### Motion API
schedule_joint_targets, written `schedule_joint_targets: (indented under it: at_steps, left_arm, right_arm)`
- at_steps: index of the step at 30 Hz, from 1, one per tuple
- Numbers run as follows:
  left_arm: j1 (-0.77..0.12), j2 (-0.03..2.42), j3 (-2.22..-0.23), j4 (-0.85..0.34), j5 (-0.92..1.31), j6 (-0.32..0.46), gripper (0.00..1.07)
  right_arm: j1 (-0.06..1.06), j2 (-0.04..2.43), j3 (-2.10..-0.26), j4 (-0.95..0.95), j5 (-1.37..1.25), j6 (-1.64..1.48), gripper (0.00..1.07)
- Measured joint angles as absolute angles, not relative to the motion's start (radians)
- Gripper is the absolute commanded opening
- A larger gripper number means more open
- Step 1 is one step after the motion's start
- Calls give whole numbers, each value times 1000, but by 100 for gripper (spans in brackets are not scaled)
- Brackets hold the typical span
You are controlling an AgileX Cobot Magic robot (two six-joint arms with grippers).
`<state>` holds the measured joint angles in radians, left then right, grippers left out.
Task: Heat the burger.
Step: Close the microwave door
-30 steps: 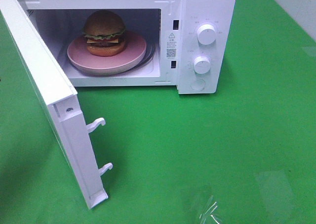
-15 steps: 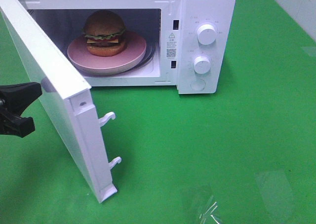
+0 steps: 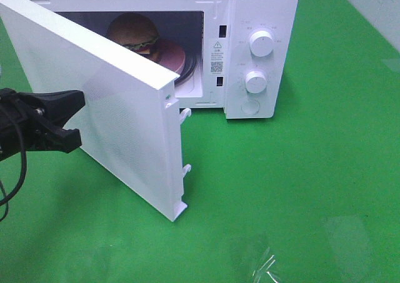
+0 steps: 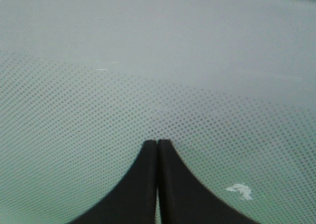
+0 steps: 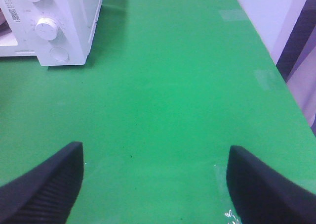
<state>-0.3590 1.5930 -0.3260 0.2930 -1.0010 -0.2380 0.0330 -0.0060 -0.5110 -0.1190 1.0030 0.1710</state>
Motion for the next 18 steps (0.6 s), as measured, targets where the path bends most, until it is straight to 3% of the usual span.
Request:
schedule_joint_targets:
  at_steps: [18]
  left_arm:
    - [-527,1727,-556,124,-910,-150,0]
  right_arm:
    - [33,-6,-511,-119,1003,171,75]
